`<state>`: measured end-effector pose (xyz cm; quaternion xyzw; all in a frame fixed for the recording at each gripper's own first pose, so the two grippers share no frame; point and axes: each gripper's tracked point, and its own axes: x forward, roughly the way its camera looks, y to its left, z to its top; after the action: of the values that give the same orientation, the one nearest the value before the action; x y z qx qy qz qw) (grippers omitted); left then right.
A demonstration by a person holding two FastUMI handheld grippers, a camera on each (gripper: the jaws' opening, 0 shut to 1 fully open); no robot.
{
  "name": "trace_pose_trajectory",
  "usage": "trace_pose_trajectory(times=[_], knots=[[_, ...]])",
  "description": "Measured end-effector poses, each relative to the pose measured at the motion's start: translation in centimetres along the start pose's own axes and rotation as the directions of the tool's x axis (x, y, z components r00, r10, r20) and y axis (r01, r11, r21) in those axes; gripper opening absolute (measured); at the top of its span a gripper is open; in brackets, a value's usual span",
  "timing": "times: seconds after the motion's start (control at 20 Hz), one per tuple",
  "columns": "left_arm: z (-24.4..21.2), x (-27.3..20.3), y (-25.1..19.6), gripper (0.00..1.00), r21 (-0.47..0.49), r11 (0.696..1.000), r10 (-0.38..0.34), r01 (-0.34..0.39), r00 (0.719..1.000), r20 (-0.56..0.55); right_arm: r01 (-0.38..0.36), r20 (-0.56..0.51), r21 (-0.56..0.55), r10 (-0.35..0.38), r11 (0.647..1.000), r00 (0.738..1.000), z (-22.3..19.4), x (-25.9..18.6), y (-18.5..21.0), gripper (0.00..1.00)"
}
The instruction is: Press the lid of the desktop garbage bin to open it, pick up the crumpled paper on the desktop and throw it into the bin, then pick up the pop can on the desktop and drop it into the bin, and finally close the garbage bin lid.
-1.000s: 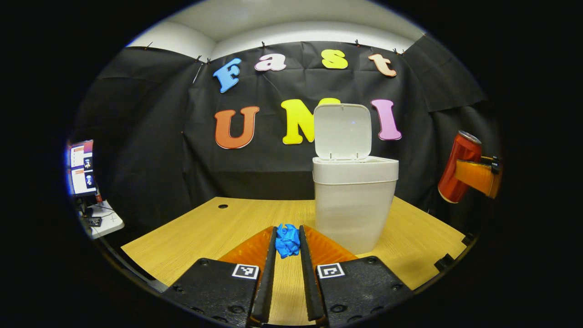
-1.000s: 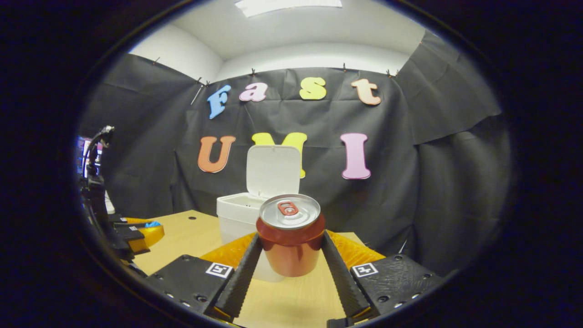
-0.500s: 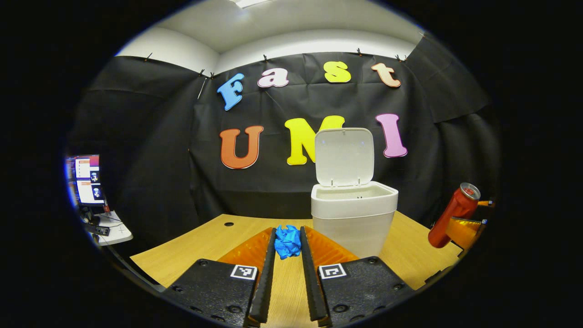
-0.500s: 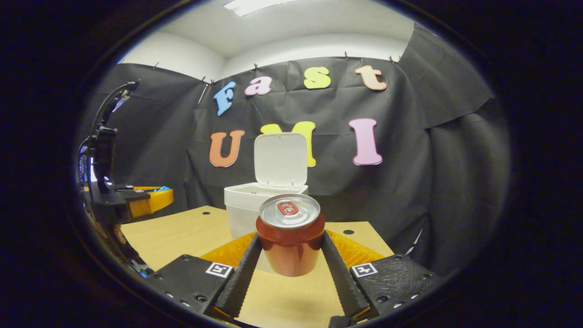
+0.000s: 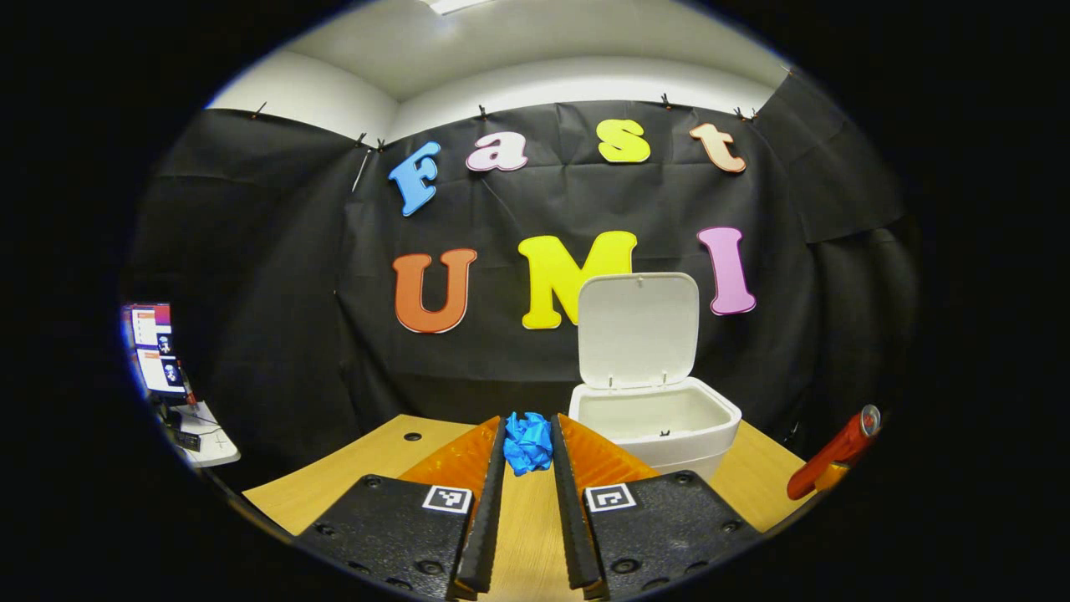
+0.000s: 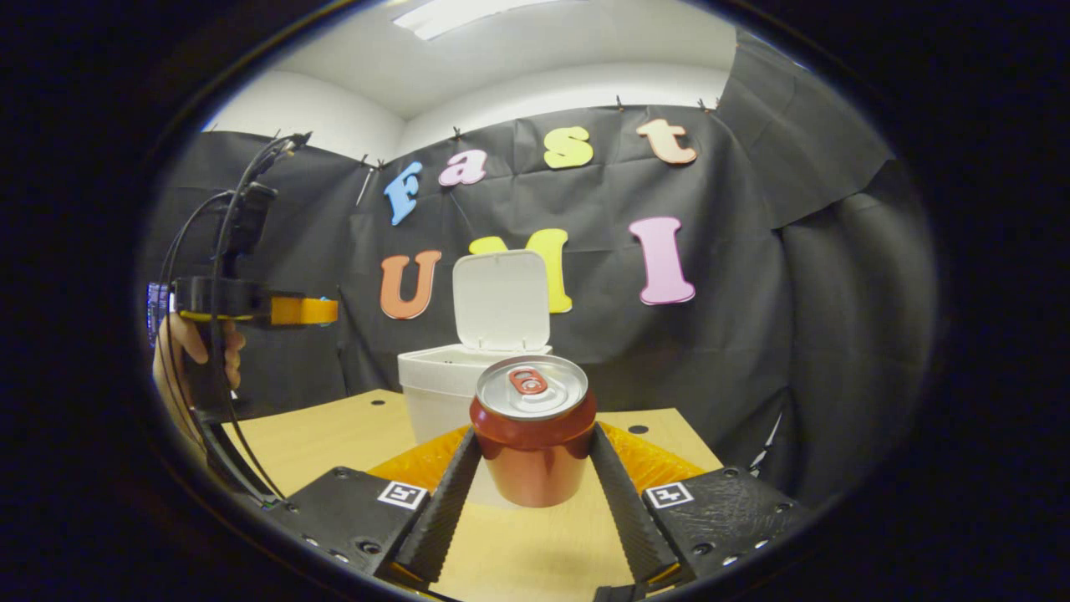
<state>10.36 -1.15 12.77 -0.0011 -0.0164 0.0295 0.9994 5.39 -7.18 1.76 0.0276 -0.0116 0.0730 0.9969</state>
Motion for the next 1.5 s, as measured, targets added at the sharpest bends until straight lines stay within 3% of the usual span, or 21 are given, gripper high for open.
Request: trace_pose_trajectory(times=[0.2,0.45,0.6,0.85,1.15,1.4,1.45,1.5], knots=[[3.4,4.2,-2.7,0.35,0.017,1.000,-0.001,0.000,0.998,0.068,-0.008,0.033,0.016,0.007,1.000,0.999,0.4,-0.3,-0.4,0.79],[4.5,9.6,-9.8,0.35,0.039,0.992,-0.124,0.121,0.989,0.085,0.007,0.074,0.005,-0.008,1.000,0.997,1.5,-1.3,-1.2,0.79],[2.8,12.9,-12.9,0.35,0.039,0.985,-0.168,0.166,0.984,0.064,0.014,0.130,-0.007,-0.013,1.000,0.991,2.8,-2.4,-1.5,0.79],[-1.3,16.9,-14.0,0.35,-0.017,0.989,-0.148,0.148,0.989,-0.013,0.066,0.156,-0.010,-0.064,0.998,0.986,3.5,-2.9,-2.8,0.79],[-1.9,17.2,-13.5,0.38,0.045,0.991,-0.121,0.122,0.992,-0.039,0.057,0.132,0.009,-0.058,0.998,0.990,2.7,-2.4,-3.3,0.79],[-2.2,16.6,-15.1,0.40,0.060,0.985,-0.161,0.164,0.986,-0.042,0.061,0.141,0.005,-0.061,0.998,0.988,2.9,-2.4,-3.5,0.79],[-2.3,16.2,-15.3,0.42,0.053,0.984,-0.167,0.169,0.985,-0.045,0.063,0.140,0.004,-0.063,0.998,0.988,2.9,-2.4,-3.6,0.79],[-2.0,15.9,-15.2,0.51,0.052,0.985,-0.165,0.167,0.986,-0.031,0.066,0.139,0.005,-0.066,0.998,0.988,2.7,-2.4,-3.7,0.79]])
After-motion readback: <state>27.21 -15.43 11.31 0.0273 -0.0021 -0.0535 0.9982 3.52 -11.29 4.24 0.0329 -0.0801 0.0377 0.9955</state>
